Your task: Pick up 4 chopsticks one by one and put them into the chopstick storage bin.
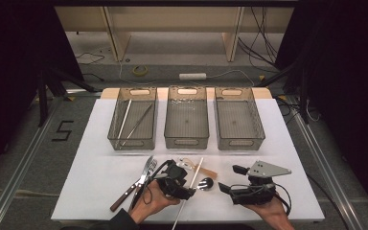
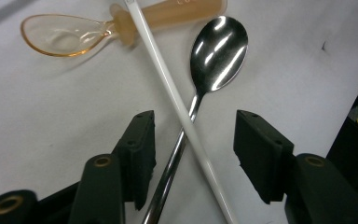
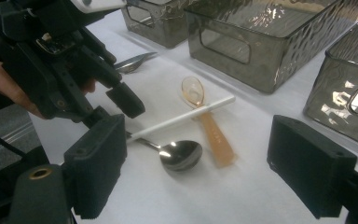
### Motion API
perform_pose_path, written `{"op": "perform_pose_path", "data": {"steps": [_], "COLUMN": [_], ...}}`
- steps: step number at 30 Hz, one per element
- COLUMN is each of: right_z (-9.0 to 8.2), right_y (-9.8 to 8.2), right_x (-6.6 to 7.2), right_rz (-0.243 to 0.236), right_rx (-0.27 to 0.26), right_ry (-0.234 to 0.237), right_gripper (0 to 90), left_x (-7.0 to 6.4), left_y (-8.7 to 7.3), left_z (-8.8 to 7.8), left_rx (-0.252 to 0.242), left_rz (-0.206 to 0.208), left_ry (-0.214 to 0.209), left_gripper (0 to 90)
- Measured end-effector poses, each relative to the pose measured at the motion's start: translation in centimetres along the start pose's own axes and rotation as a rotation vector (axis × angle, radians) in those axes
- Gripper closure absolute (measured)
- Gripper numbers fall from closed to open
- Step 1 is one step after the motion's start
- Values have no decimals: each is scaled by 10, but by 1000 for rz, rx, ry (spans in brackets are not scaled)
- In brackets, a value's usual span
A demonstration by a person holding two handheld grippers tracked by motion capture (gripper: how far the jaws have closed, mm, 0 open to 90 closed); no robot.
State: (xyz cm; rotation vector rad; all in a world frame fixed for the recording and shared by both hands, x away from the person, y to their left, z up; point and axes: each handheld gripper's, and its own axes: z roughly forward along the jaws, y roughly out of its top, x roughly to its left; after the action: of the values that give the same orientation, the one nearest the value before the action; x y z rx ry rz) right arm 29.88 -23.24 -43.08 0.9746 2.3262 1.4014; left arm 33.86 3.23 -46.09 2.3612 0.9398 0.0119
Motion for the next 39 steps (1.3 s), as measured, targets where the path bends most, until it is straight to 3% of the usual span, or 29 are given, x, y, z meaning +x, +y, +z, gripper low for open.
{"op": "perform_pose_path", "data": {"steps": [21,39], "right_z": [1,0], "right_y": [0,0], "right_x": [0,0], "right_rz": [-1,-7], "right_rx": [6,8], "right_ry": [0,-4], "right_gripper": [206,206], "left_x": [-3,5], "left_y": [7,9], "left_z": [17,17], "left_rx": [49,45], "left_rz": [54,4], "left_ry": [32,12], "left_gripper": [658,762]}}
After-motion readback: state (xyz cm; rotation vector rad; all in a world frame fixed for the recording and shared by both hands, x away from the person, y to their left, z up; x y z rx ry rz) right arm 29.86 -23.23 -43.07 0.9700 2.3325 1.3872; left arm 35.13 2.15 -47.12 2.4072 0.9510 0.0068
